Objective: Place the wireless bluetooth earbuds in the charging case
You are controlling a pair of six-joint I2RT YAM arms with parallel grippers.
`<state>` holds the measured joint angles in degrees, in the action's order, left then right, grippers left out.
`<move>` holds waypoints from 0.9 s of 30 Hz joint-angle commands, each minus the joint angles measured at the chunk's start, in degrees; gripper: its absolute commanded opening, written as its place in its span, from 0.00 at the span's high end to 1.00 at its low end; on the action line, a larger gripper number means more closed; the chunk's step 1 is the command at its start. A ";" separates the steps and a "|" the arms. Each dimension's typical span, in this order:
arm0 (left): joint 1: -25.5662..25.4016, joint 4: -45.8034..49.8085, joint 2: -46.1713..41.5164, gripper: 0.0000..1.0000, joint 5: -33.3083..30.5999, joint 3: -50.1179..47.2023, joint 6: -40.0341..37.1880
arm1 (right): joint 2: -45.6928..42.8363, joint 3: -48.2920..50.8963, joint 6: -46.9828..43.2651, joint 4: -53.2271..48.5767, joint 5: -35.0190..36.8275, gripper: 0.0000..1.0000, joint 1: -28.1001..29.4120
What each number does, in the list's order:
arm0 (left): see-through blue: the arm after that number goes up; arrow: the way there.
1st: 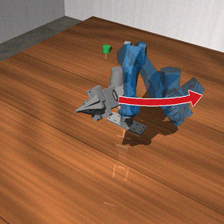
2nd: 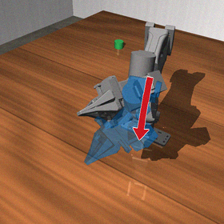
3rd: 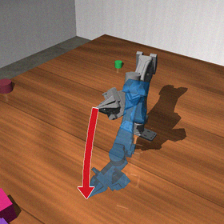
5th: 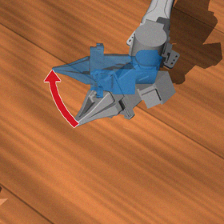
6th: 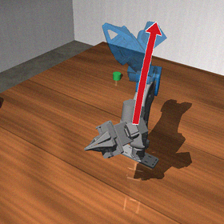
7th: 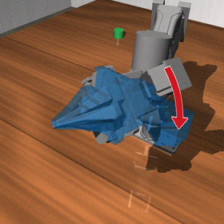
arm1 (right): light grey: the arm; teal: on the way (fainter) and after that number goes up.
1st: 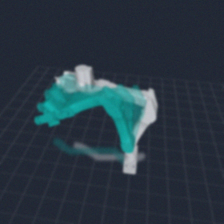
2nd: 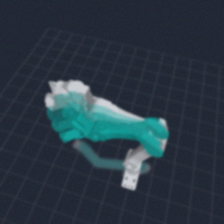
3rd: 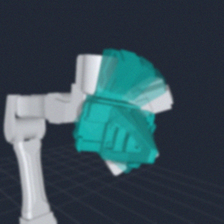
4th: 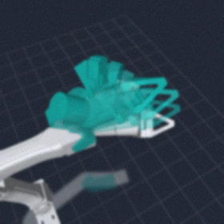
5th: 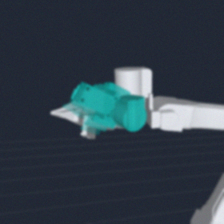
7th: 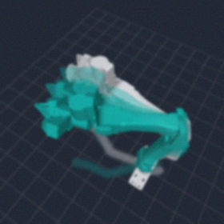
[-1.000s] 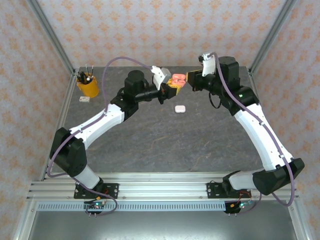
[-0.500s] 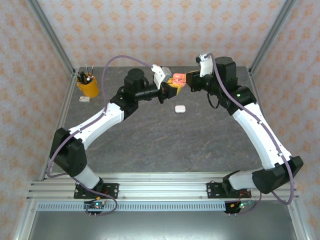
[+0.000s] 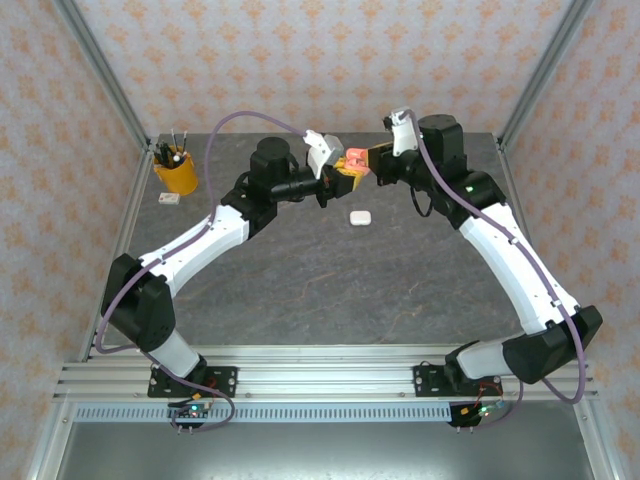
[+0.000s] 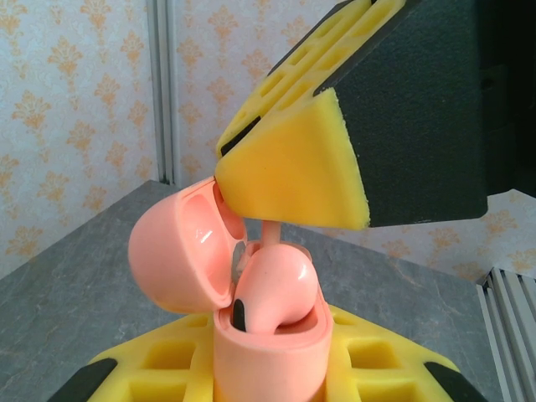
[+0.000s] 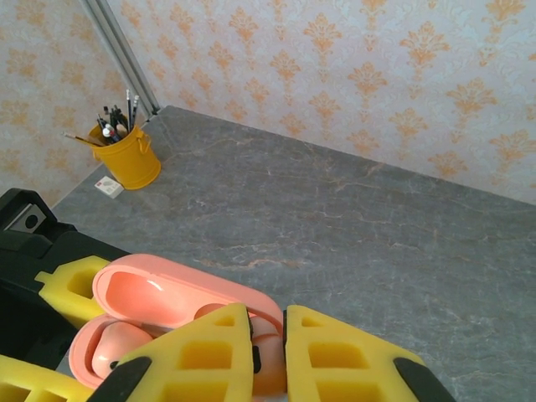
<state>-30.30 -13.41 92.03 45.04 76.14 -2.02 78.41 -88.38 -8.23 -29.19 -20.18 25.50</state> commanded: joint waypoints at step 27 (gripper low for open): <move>0.60 -1.91 1.62 1.00 1.81 3.59 0.04 | 1.52 -3.22 -7.81 -2.86 3.90 0.88 4.56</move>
<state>-30.22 -12.12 93.41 45.74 77.43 -2.00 79.46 -90.35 -15.73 -31.29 -15.66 29.71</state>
